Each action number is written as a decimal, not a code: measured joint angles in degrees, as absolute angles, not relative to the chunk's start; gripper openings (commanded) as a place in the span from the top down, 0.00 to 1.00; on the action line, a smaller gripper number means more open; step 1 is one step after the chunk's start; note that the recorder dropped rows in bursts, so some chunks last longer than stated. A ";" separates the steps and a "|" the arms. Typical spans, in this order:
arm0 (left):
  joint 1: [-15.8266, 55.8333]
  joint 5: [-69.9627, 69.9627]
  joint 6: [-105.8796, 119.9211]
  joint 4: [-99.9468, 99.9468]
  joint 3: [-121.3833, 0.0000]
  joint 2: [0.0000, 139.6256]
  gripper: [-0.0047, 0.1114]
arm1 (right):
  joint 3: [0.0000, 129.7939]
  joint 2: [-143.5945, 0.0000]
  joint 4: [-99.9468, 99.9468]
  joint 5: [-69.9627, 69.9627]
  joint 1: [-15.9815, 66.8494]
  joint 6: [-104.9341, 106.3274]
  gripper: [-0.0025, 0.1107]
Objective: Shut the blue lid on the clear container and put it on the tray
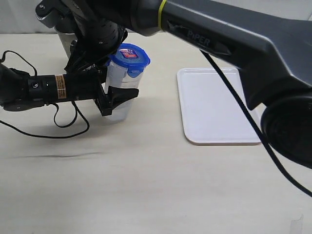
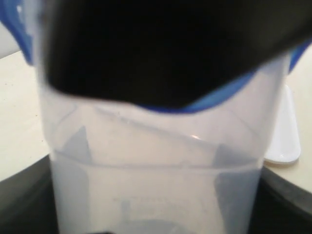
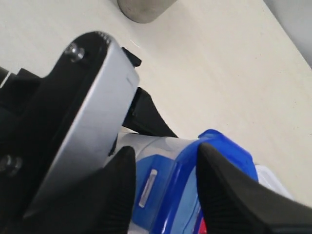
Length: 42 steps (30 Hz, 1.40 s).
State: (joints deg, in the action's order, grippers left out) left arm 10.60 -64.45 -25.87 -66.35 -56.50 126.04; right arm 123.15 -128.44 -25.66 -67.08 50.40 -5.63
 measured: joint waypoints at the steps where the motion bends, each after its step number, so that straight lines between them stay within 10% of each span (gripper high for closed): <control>1: 10.60 -64.45 -25.87 -66.25 -56.50 126.04 0.96 | 123.15 -128.54 -25.82 -66.93 50.40 -5.52 0.64; 42: 10.65 -65.37 -25.33 -67.13 -56.50 126.18 0.96 | 119.36 -115.70 -4.49 -65.55 45.46 5.77 0.70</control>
